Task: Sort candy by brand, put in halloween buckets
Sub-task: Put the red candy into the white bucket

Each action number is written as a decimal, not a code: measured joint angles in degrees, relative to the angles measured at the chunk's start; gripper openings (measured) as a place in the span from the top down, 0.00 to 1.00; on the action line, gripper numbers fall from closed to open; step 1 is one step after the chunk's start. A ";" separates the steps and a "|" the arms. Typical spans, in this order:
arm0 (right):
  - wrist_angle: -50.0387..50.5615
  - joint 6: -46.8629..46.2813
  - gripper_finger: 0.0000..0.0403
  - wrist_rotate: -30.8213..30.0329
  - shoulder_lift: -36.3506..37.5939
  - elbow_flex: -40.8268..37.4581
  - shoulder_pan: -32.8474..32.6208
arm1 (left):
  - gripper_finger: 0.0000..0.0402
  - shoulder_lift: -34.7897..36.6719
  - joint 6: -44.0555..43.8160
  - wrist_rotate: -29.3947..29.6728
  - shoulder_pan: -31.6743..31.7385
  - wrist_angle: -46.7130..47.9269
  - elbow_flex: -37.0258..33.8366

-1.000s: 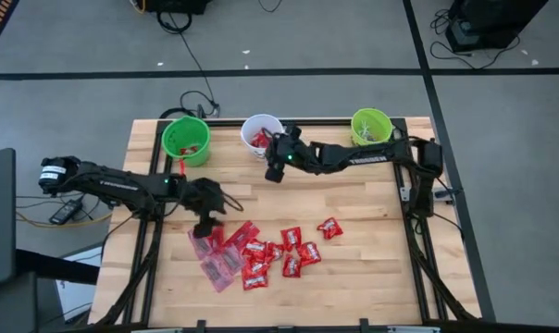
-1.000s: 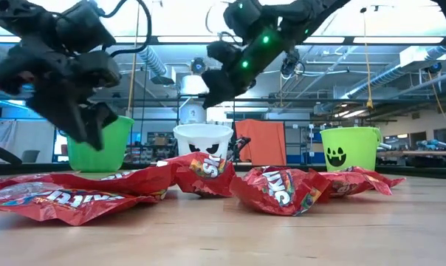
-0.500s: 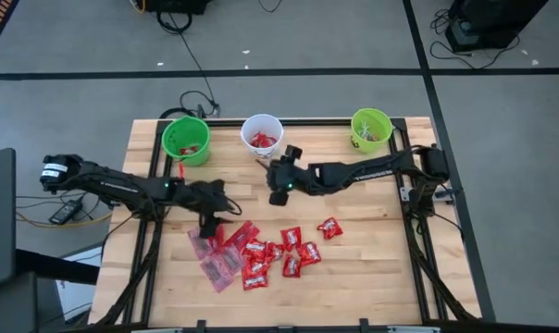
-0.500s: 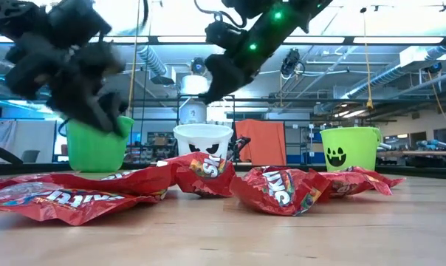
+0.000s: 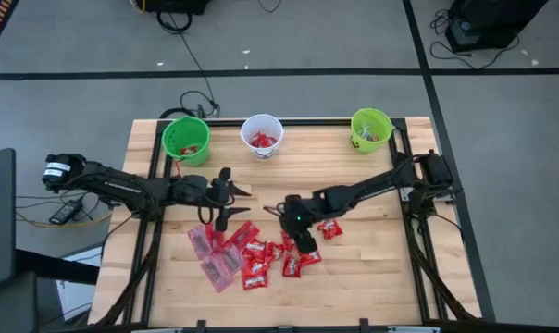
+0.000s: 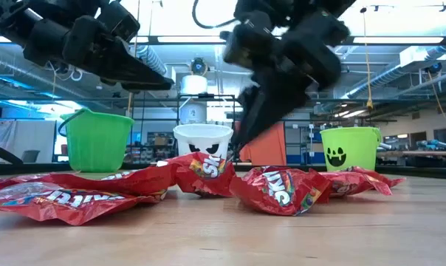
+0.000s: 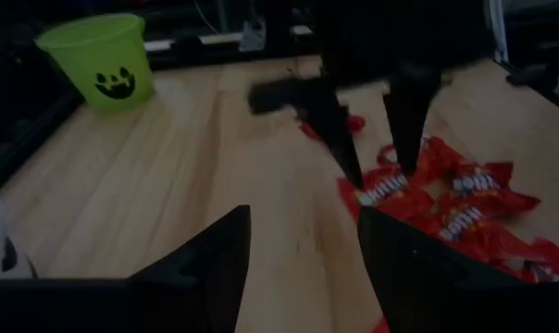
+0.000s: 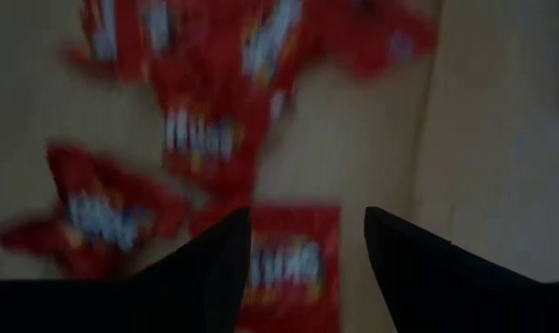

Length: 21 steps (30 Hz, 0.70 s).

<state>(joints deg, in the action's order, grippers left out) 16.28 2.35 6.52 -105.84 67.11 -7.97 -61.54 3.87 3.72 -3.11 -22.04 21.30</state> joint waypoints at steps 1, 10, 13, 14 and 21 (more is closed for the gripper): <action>1.17 -0.13 0.45 -0.94 -0.02 -0.39 -0.67 | 0.48 0.00 -0.03 0.16 0.00 -0.07 0.00; 2.09 -3.66 0.48 -2.49 -0.01 -3.25 -4.88 | 0.48 0.00 0.37 0.16 0.00 0.55 0.00; 2.26 -3.87 0.54 -3.91 0.00 -3.35 -5.31 | 0.48 0.00 0.41 0.16 0.00 0.63 0.00; 2.22 -3.87 0.57 -4.81 0.00 -3.36 -5.39 | 0.48 0.00 0.41 0.16 0.00 0.63 0.00; 1.74 -4.33 0.77 -5.44 -0.02 -3.36 -4.67 | 0.48 0.00 0.41 0.16 0.00 0.85 0.00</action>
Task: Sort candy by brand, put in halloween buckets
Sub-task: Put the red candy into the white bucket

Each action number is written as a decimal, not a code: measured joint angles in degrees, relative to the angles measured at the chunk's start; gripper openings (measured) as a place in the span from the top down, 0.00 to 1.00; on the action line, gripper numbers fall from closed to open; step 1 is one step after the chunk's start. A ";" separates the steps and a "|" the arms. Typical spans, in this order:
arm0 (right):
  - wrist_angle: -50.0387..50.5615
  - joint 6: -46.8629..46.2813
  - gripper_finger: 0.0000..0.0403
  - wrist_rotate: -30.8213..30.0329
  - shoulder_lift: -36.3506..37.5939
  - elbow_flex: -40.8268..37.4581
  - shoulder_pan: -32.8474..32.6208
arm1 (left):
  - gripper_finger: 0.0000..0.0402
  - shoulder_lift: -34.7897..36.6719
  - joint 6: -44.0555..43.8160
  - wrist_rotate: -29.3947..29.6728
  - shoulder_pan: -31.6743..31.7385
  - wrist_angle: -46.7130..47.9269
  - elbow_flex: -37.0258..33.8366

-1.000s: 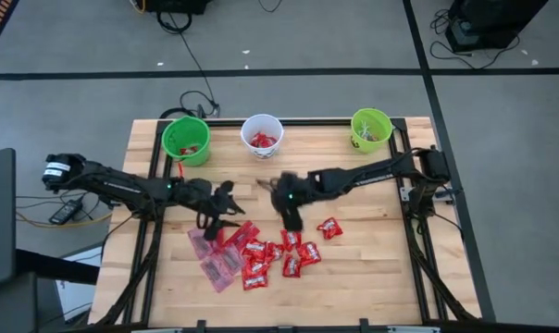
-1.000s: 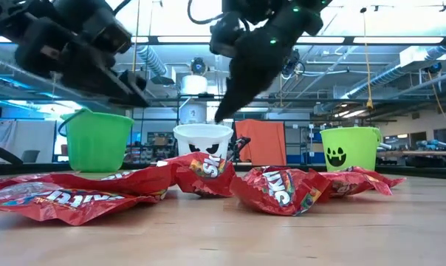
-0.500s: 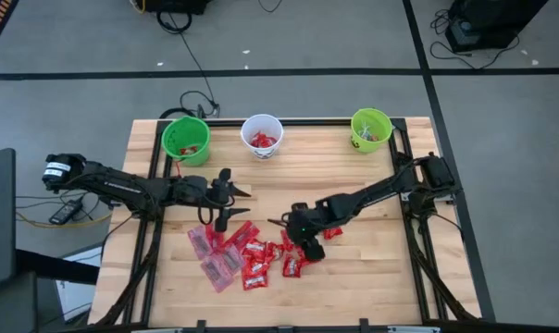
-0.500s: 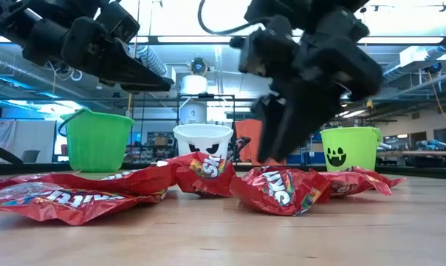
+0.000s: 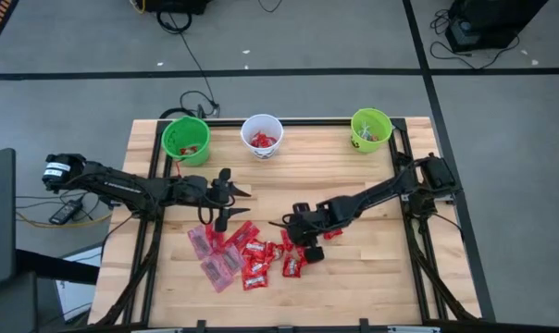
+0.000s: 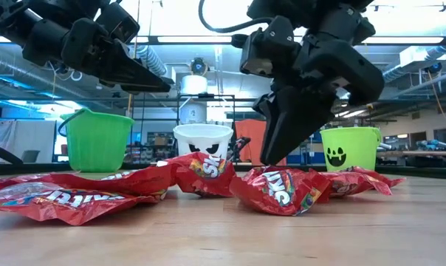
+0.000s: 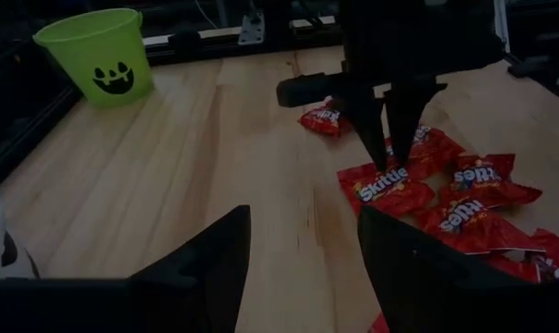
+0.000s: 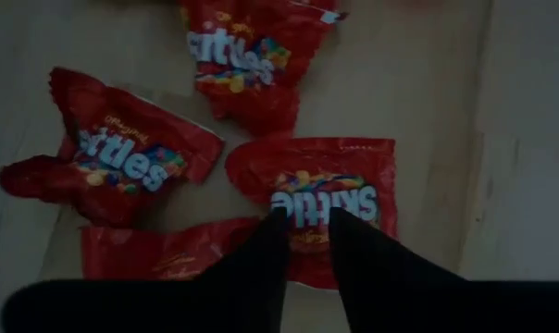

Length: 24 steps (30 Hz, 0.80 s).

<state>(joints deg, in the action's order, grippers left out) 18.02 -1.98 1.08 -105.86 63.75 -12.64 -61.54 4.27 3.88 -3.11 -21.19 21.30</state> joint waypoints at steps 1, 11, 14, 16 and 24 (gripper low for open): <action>0.04 0.00 0.79 0.00 0.00 0.02 0.04 | 0.48 0.00 0.00 0.00 0.00 0.00 0.00; -1.55 -4.57 0.75 1.44 0.00 0.04 -0.62 | 0.48 0.00 0.00 0.02 0.00 0.17 0.00; -1.91 -4.68 0.66 -0.09 0.00 -0.23 -1.31 | 0.48 0.00 0.00 0.02 0.00 0.17 0.00; -3.16 -4.98 0.60 -1.50 0.00 -1.07 -1.77 | 0.48 0.00 0.00 0.02 0.00 0.17 0.00; -7.34 -4.36 0.48 -4.86 -0.02 -4.03 -2.78 | 0.48 0.00 0.00 0.04 0.00 0.53 0.00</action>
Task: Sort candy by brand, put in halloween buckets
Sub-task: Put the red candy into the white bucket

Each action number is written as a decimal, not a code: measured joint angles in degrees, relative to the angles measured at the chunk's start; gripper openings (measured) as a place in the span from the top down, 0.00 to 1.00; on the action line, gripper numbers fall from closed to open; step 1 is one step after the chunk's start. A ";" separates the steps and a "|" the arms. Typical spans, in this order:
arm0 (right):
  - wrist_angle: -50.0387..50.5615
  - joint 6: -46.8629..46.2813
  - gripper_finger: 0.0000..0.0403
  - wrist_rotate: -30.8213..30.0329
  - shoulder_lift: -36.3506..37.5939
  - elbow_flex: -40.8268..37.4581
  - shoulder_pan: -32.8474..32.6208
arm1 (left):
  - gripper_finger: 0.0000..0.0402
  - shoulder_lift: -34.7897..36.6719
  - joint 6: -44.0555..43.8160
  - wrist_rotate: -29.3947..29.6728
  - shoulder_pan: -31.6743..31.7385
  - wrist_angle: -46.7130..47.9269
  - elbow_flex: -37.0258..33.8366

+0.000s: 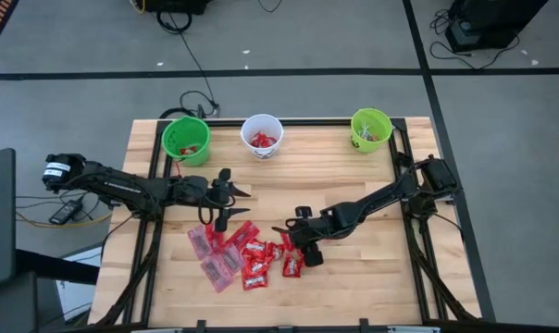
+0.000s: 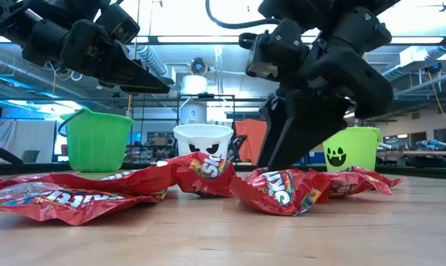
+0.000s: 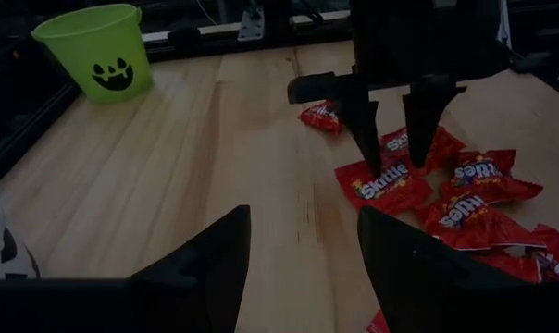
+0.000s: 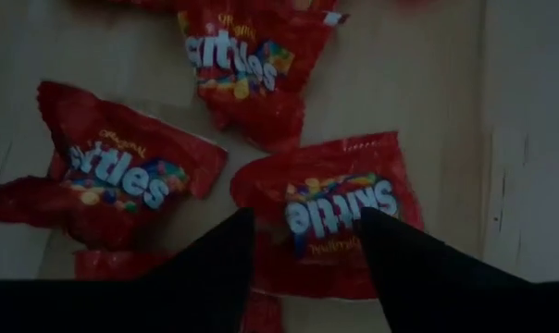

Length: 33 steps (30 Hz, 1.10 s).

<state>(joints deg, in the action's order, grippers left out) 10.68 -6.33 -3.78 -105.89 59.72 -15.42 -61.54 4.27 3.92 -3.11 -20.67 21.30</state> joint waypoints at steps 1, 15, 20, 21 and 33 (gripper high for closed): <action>-0.15 -0.09 0.50 -0.08 0.00 0.00 0.00 | 0.48 0.00 0.00 0.00 0.00 0.02 0.00; 3.03 2.75 0.97 0.33 0.00 -0.02 2.33 | 0.48 0.00 0.00 0.02 0.00 0.02 0.00; 2.85 10.35 0.98 -5.15 0.84 1.90 2.61 | 0.48 0.00 0.00 0.02 0.00 0.03 0.00; 2.65 12.33 0.98 -7.31 1.16 2.65 2.90 | 0.48 0.00 0.00 0.02 0.00 0.08 0.00; -15.11 26.82 0.99 -18.18 4.87 7.87 18.21 | 0.48 0.02 -0.02 3.55 0.00 0.41 -0.02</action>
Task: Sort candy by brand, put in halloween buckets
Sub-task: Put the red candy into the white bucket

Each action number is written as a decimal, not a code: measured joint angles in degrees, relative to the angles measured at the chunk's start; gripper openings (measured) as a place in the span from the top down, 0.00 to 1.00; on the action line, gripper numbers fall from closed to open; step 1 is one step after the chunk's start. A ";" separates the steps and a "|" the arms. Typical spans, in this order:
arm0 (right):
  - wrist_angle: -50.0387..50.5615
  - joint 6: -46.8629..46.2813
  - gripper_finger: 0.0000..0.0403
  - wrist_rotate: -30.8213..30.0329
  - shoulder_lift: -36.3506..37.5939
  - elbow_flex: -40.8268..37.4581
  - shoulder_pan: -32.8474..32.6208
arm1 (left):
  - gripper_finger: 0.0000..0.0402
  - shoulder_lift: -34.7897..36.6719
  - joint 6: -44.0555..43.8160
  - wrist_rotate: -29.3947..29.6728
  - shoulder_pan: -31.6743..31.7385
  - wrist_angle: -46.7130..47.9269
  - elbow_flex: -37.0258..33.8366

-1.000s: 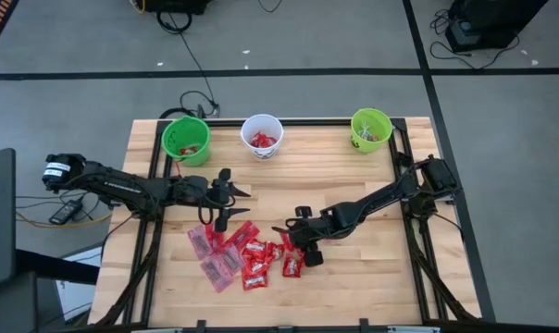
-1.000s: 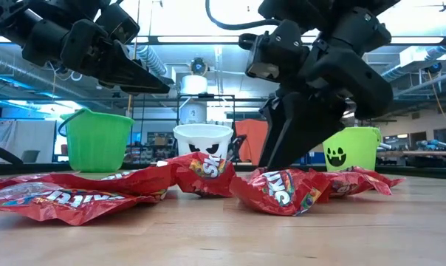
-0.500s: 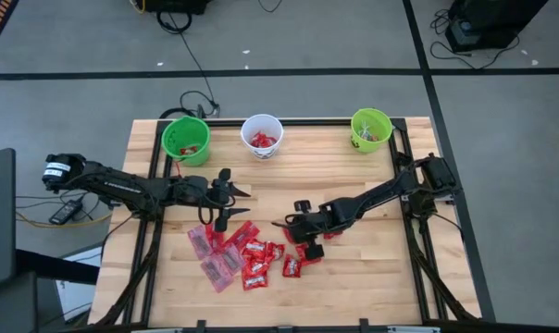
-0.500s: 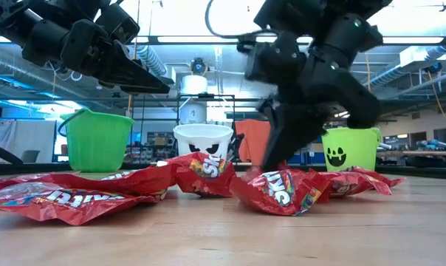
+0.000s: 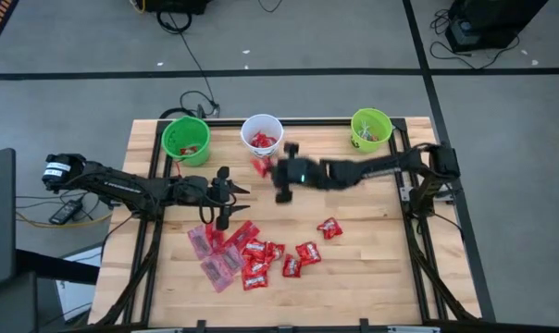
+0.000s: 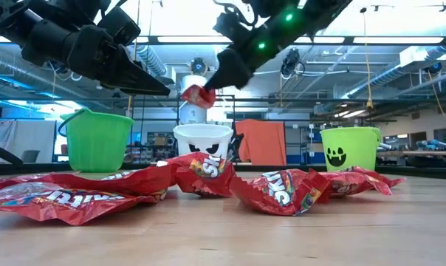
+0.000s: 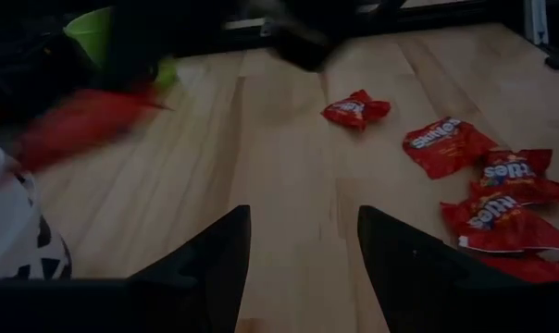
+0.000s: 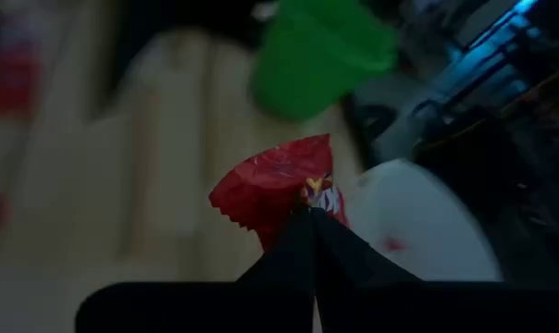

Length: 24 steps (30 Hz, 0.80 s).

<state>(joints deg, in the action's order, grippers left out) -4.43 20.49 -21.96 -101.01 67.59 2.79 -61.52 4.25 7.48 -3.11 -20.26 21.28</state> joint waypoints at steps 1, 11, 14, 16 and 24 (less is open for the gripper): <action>-2.12 0.21 0.99 2.04 0.00 0.00 1.83 | 0.48 0.00 0.00 0.03 0.00 0.03 0.00; -11.46 -5.14 0.97 13.11 -0.04 0.00 15.04 | 0.48 0.00 0.00 1.46 0.00 0.01 0.00; -10.73 -9.19 0.93 12.94 -0.04 0.01 16.92 | 0.48 0.00 0.00 1.89 0.00 0.02 0.00; -7.61 -10.36 0.88 15.77 -0.04 0.02 17.22 | 0.48 0.00 0.00 1.89 0.00 0.10 0.00; 3.99 -10.47 0.69 21.97 -0.13 -2.06 10.38 | 0.48 0.00 0.16 6.60 0.00 2.67 0.00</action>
<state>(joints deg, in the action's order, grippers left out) -0.45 10.02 0.01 -101.14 65.54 13.17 -61.52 4.41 14.08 -3.11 -17.59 21.28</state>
